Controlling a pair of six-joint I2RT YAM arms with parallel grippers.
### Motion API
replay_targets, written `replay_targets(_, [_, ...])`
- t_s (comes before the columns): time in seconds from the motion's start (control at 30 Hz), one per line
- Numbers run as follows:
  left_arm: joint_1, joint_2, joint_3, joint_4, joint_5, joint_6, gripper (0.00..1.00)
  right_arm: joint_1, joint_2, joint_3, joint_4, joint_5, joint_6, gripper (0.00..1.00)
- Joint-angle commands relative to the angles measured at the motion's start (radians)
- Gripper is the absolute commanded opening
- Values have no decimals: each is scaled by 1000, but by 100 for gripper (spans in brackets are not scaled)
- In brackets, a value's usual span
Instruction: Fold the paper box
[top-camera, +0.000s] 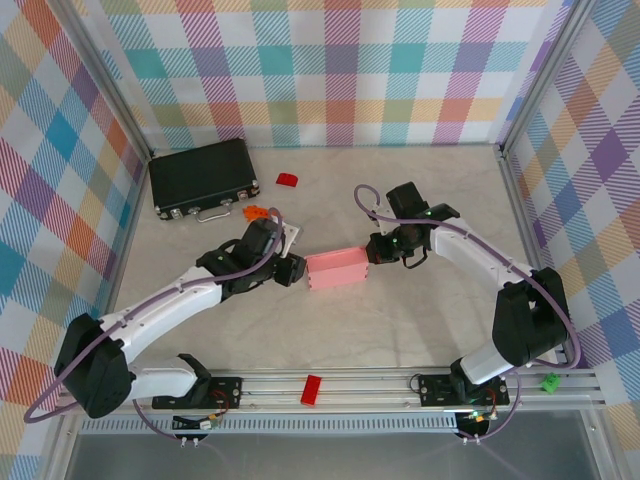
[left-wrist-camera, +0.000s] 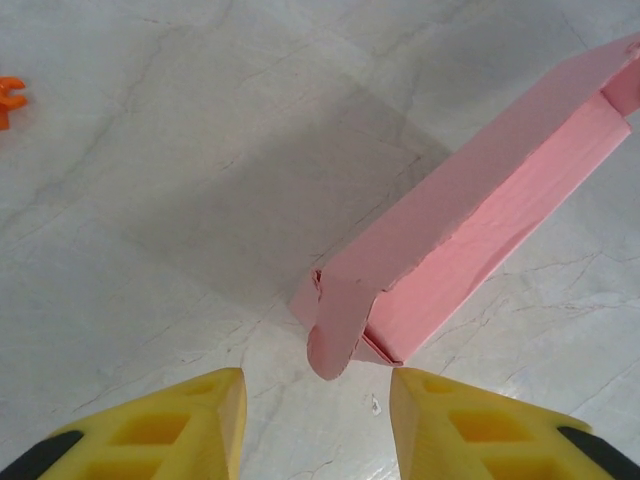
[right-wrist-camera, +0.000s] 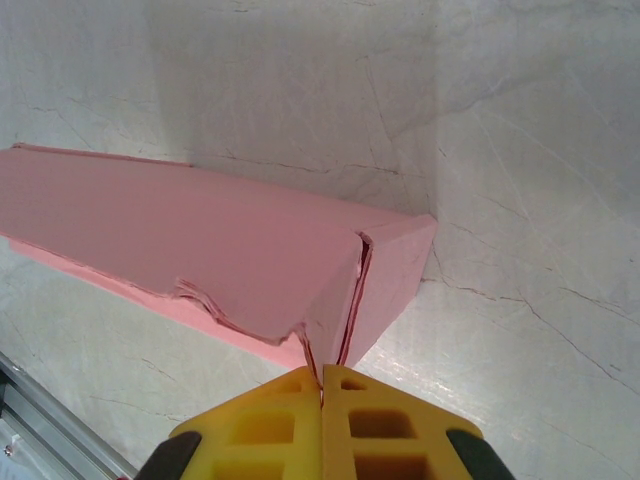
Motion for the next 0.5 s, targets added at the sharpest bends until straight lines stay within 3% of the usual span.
replay_targets(0.0, [9,22,9,39,5,-4,40,6,12,12,-28,6,-7,6])
replay_targets(0.33, [10,57,25,47,51,-5,26,6,19,10,-21,1,-5,6])
replay_targets(0.47, [10,68,26,44,61,-6,25,6,20,12,-21,0,-5,6])
